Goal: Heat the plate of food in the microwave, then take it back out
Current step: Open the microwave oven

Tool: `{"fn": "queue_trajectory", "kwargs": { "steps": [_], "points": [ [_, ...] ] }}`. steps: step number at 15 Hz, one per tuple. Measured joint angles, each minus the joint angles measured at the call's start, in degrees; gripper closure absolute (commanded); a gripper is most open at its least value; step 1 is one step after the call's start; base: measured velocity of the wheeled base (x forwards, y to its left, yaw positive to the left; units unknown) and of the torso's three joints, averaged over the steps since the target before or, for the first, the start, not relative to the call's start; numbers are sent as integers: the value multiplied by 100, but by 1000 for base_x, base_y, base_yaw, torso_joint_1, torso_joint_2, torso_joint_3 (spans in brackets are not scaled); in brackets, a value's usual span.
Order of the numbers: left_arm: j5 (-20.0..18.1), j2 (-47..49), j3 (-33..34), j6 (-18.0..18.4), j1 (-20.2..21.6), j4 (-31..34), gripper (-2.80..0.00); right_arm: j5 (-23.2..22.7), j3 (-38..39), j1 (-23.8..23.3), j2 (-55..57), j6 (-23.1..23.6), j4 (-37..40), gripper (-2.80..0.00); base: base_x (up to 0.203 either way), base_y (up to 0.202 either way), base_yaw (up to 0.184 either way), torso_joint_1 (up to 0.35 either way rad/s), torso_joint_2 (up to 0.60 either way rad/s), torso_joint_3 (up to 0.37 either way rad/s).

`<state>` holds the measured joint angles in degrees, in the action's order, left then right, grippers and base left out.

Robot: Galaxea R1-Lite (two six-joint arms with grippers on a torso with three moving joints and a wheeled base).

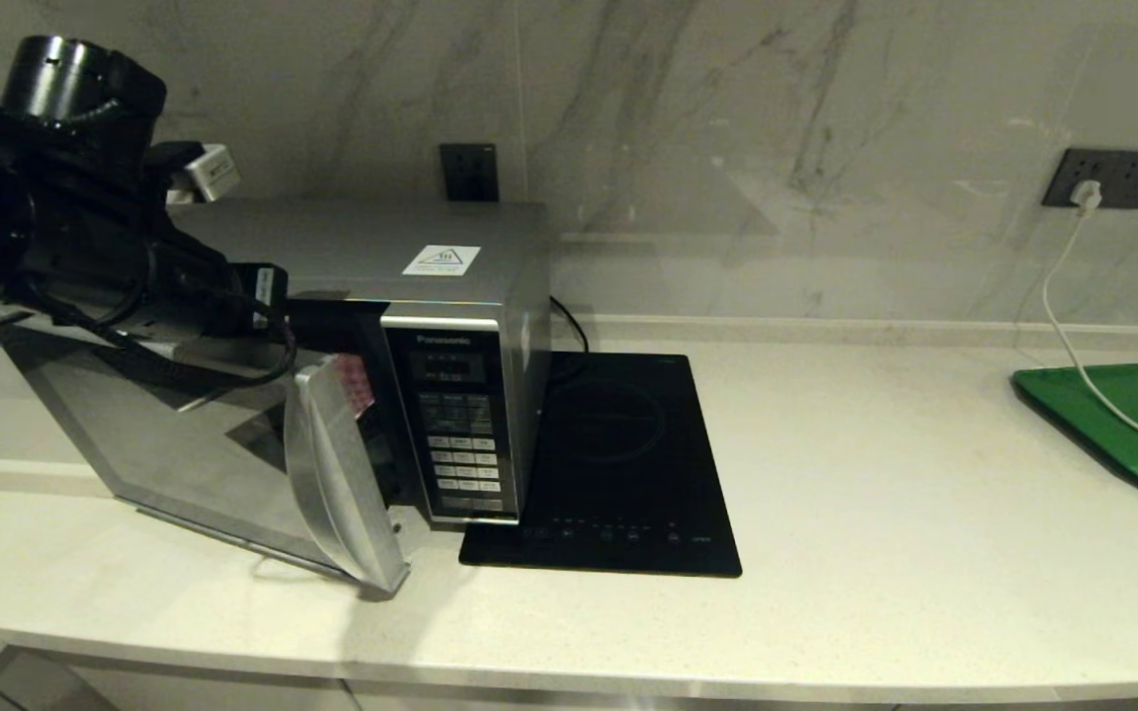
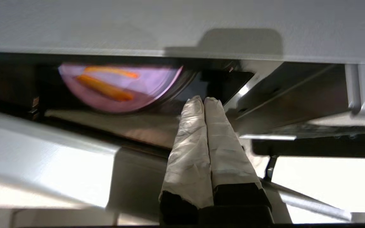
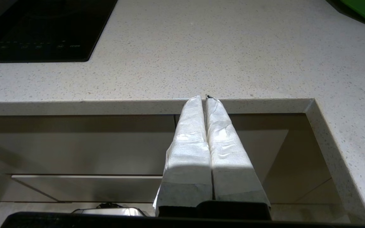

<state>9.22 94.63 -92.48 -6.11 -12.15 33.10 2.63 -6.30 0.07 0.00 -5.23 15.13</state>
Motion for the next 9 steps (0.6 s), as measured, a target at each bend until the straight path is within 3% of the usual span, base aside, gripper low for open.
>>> {"fn": "queue_trajectory", "kwargs": {
  "steps": [6, 9],
  "points": [
    [159, -730, 194, -228, 274, 1636, 0, 0, -2, 0, 0, -2, 0, 0, 0, 0, 0, 0, 0, 0],
    [497, -1142, 498, -247, 529, 1879, 0, 1, -2, 0, 0, 0, 2, 0, 0, 0, 0, 0, 0, 0]
  ]
}}
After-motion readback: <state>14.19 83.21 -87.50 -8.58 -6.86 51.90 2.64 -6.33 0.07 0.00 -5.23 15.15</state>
